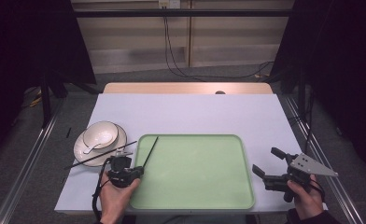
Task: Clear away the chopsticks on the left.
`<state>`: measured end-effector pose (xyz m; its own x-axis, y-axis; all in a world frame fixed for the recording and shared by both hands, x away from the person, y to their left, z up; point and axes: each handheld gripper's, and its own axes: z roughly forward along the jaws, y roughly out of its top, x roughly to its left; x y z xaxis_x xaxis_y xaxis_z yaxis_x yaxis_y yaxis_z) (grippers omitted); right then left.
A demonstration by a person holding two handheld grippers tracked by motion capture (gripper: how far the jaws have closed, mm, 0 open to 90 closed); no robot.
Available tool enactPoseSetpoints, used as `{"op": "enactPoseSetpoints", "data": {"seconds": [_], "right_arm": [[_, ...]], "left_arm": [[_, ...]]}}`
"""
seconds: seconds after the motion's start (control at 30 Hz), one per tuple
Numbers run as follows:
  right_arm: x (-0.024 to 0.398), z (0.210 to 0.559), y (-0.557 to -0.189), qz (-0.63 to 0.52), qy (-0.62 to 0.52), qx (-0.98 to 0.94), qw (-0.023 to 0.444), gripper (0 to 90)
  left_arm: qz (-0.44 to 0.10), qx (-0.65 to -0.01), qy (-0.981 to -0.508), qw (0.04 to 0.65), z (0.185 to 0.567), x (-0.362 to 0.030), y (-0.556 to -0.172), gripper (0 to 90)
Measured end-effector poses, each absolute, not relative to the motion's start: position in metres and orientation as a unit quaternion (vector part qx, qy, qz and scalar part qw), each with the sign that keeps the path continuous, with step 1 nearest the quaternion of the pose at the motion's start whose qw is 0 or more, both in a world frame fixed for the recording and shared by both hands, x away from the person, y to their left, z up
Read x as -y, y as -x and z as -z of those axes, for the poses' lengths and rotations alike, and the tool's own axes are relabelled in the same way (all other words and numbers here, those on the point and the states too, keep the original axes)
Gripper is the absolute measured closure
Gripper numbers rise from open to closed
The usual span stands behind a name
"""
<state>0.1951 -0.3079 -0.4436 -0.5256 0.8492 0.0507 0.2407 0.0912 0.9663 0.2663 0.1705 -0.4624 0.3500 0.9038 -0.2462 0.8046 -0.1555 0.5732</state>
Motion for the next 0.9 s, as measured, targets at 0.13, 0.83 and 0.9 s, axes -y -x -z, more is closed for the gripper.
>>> {"op": "enactPoseSetpoints", "data": {"seconds": [0.13,0.83,0.9], "right_arm": [[0.308,0.444,-0.195,-0.545,-0.393,-0.686,0.279,3.9],[0.307,0.444,-0.195,-0.542,-0.393,-0.69,0.276,4.1],[0.307,0.444,-0.194,-0.543,-0.394,-0.688,0.277,4.1]], "left_arm": [[-0.089,-0.56,-0.758,0.321,0.463,-0.168,-0.266,85.8],[-0.091,-0.462,-0.779,0.414,0.451,-0.18,-0.259,47.5],[-0.105,-0.455,-0.77,0.434,0.445,-0.183,-0.254,37.9]]}}
